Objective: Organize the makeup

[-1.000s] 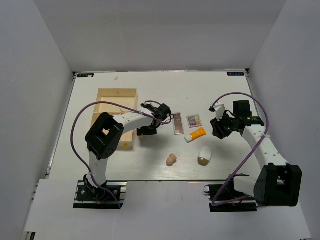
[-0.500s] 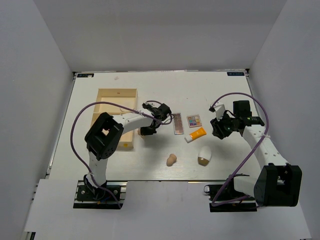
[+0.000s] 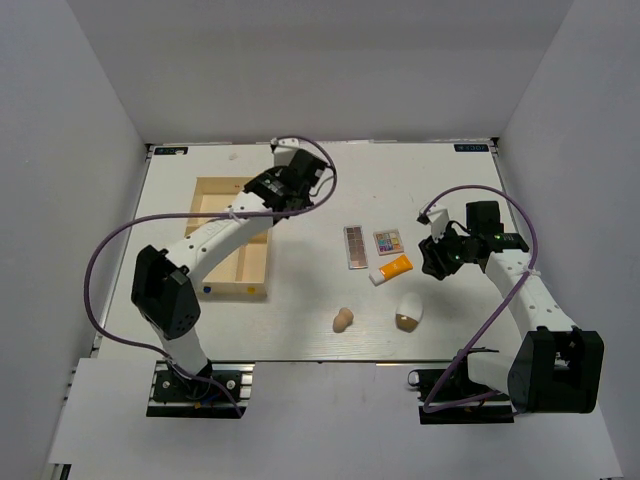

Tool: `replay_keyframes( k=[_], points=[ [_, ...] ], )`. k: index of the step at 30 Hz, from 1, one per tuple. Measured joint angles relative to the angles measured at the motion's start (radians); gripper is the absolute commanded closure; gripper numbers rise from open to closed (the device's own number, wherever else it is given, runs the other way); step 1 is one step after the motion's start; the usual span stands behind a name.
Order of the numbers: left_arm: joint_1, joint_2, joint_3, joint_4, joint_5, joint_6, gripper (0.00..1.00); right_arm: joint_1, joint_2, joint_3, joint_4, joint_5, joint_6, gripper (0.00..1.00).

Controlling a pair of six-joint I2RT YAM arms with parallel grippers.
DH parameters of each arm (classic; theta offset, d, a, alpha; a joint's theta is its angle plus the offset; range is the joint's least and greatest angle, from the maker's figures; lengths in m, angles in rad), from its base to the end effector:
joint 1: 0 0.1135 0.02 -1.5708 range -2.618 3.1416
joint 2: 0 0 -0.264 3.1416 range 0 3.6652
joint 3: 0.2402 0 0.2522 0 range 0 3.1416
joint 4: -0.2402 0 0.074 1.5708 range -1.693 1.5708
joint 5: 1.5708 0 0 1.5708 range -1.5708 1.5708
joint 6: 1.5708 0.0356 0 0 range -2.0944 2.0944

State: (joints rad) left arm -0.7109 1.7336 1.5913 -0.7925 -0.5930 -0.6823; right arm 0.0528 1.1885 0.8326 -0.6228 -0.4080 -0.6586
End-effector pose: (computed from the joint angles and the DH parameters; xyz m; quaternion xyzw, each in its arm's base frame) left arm 0.2974 -0.2298 0.3154 -0.0783 0.9096 0.0210 0.4074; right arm 0.2305 0.0263 0.2408 -0.3816 0.8575 0.0997 0.3305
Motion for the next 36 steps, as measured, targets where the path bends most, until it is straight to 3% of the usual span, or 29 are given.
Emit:
replay_keyframes(
  k=[6,11,14,15,17,21,25,30,36],
  points=[
    [0.131,0.029,0.063,0.013,-0.053,0.042,1.0,0.014,0.005,0.003,-0.008,-0.078,-0.003,0.44],
    [0.229,0.096,0.062,0.007,-0.061,0.058,1.0,0.041,0.013,0.012,-0.016,-0.137,-0.021,0.35],
    [0.268,0.107,0.038,0.007,-0.06,0.068,0.81,0.068,0.023,0.016,-0.039,-0.192,-0.061,0.26],
    [0.278,0.108,0.031,0.006,-0.057,0.069,0.61,0.081,0.026,0.017,-0.048,-0.224,-0.09,0.24],
    [0.292,0.108,0.021,0.006,-0.053,0.073,0.42,0.105,0.037,0.017,-0.079,-0.285,-0.153,0.2],
    [0.307,0.108,-0.003,0.013,-0.043,0.075,0.3,0.171,0.068,0.02,-0.113,-0.367,-0.268,0.17],
    [0.317,0.108,-0.04,0.014,-0.024,0.072,0.26,0.255,0.121,0.037,-0.131,-0.381,-0.365,0.11],
    [0.32,0.097,-0.047,0.008,0.018,0.069,0.26,0.351,0.164,0.048,-0.13,-0.348,-0.494,0.11],
    [0.304,-0.097,-0.192,0.108,0.203,0.119,0.22,0.455,0.203,0.053,-0.11,-0.309,-0.62,0.11]
  ],
)
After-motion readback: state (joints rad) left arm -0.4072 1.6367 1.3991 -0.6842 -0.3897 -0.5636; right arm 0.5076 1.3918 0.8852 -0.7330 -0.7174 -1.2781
